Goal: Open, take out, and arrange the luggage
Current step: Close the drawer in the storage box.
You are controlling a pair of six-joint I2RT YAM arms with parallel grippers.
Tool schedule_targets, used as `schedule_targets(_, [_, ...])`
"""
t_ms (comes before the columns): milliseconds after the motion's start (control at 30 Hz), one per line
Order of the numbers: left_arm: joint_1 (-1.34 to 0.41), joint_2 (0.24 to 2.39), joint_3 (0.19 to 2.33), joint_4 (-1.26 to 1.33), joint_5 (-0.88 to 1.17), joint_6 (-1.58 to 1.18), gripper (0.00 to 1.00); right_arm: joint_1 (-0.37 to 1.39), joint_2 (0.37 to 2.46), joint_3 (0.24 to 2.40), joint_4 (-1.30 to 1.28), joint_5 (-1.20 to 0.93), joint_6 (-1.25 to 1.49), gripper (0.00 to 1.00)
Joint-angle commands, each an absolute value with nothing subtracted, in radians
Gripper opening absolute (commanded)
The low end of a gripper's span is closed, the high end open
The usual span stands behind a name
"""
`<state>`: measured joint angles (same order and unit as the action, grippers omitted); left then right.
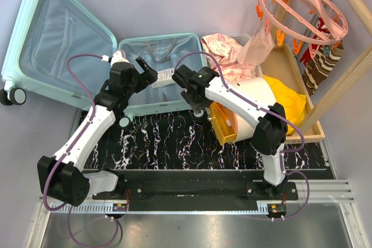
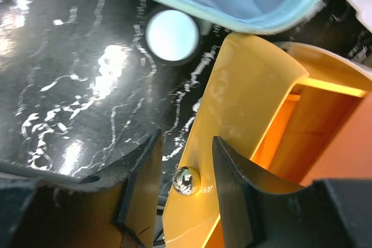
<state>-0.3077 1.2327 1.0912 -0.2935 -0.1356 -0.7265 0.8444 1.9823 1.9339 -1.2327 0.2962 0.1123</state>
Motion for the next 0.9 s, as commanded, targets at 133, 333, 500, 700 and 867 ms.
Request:
schedule_targets(133, [-0.302, 1.23, 1.098, -0.256, -0.158, -0.724, 0.99, 0.781, 1.98, 1.916, -1.293, 0.423, 0.158, 0.5])
schedule_targets(333, [-0.302, 1.226, 1.091, -0.255, -0.16, -0.724, 0.99, 0.753, 1.977, 1.905, -1.292, 0.454, 0.161, 0.5])
schedule_targets(500, [-0.302, 1.221, 1.088, -0.258, -0.164, -0.719, 0.99, 0.749, 1.967, 1.888, -1.282, 0.491, 0.16, 0.52])
schedule_targets(700, [-0.301, 1.186, 1.062, -0.267, -0.17, -0.726, 0.99, 0.738, 1.944, 1.865, -1.27, 0.485, 0.16, 0.53])
schedule_targets(867, [-0.305, 1.161, 1.051, -0.258, -0.124, -0.668, 0.99, 0.739, 1.908, 1.896, -1.203, 0.385, 0.109, 0.53])
